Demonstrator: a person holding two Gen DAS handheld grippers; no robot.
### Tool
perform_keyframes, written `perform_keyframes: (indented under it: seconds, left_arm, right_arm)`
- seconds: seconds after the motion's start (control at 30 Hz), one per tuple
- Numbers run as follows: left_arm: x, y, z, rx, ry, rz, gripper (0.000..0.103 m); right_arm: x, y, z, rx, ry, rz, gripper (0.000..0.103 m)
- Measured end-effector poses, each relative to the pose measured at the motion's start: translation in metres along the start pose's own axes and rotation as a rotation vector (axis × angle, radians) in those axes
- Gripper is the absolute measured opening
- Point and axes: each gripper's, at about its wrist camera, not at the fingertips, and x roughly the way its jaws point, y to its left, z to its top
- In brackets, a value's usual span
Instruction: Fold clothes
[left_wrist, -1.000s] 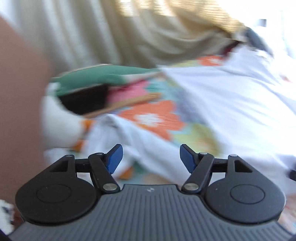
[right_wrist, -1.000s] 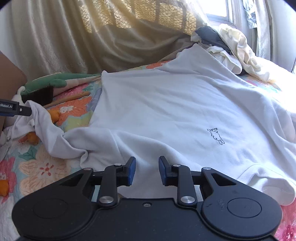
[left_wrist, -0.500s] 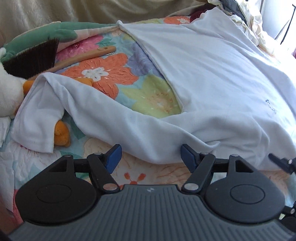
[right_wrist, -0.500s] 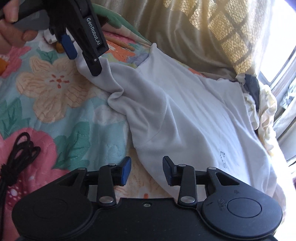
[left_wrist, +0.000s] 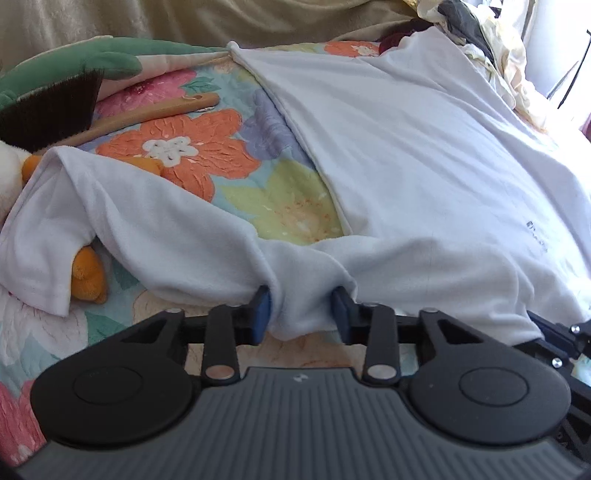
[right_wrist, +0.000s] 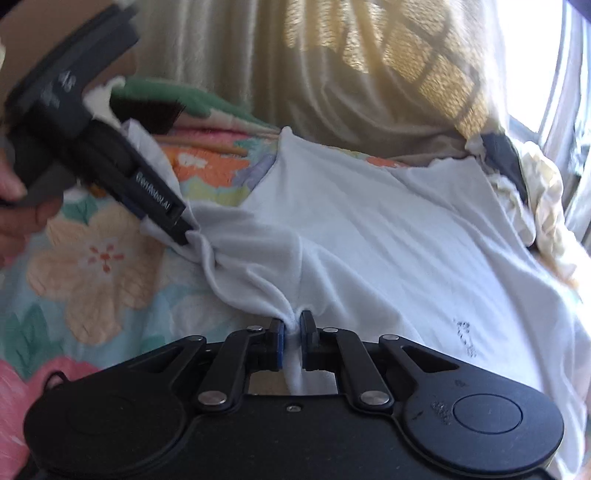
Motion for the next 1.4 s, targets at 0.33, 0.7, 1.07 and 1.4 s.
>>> perform_keyframes:
  seconds: [0.33,0.7,1.07,1.4]
  left_arm:
    - [-0.062,-0.002,0.004,0.081,0.031,-0.012,0.015]
    - [-0.09,-0.026,0.013,0.279,-0.013,0.021,0.024]
    - [-0.018,-0.06,-0.031,0.342,0.2,-0.007,0.045]
    - [-0.063,-0.072,-0.018,0.369,0.022,-0.123,0.049]
  right_arm:
    - [-0.057,-0.031,0.001,0.211,-0.039,0.295,0.009]
    - [-0.026,-0.004,-0.03,0.226,0.116,0.372,0.01]
    - [-0.023,0.001,-0.039,0.217,0.151,0.365,0.01]
    - [-0.066,-0.075,-0.059,0.36,0.179,0.186,0.036]
